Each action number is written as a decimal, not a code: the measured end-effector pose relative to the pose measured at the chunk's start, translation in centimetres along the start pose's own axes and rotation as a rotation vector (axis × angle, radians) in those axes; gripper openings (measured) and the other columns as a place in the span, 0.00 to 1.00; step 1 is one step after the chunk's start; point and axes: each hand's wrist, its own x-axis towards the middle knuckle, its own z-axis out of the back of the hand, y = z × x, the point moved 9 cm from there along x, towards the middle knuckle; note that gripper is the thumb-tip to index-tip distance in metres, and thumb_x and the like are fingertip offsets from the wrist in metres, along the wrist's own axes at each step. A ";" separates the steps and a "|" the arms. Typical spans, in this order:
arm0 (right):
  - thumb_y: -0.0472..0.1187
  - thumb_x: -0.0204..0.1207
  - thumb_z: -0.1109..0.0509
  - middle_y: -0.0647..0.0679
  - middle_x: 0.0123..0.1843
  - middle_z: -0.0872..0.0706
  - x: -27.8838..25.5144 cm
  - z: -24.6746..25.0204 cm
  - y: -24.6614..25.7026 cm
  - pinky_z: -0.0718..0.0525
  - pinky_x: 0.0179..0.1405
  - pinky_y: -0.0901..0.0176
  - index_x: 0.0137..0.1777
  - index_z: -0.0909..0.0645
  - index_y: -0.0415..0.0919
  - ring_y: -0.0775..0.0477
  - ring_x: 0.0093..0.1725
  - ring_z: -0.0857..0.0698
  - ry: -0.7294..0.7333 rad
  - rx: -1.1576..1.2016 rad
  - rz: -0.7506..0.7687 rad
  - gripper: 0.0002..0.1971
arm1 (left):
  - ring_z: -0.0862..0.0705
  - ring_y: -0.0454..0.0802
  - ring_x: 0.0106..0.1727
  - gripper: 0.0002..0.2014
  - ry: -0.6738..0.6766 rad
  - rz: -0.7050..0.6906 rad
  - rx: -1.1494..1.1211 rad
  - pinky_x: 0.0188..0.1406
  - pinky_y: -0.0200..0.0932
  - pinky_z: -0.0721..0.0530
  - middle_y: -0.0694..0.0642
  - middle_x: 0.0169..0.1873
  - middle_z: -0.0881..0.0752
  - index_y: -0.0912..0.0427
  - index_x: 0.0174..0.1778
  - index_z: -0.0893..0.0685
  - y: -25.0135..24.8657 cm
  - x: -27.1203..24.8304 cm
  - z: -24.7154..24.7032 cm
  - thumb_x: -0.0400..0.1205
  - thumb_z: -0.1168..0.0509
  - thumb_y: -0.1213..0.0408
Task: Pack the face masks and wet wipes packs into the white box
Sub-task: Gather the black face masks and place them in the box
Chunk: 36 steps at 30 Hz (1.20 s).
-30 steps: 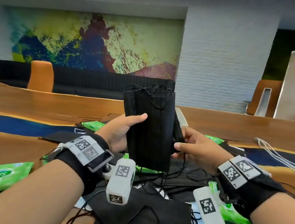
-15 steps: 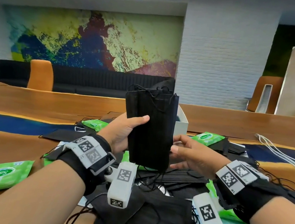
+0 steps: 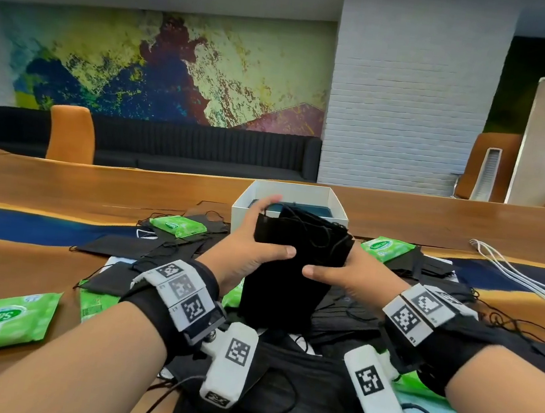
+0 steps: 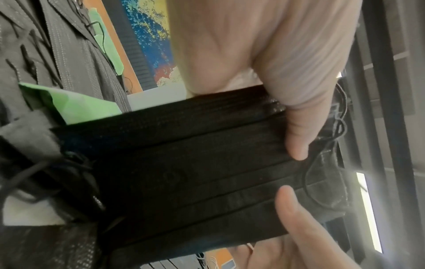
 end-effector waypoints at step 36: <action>0.35 0.71 0.23 0.47 0.43 0.13 0.2 3.6 2.3 0.16 0.50 0.59 0.51 0.18 0.43 0.49 0.44 0.15 -0.244 -0.276 0.109 0.11 | 0.15 0.48 0.61 0.30 0.087 0.097 0.257 0.63 0.47 0.16 0.54 0.61 0.15 0.52 0.71 0.27 3.5 1.1 -0.1 0.74 0.24 0.62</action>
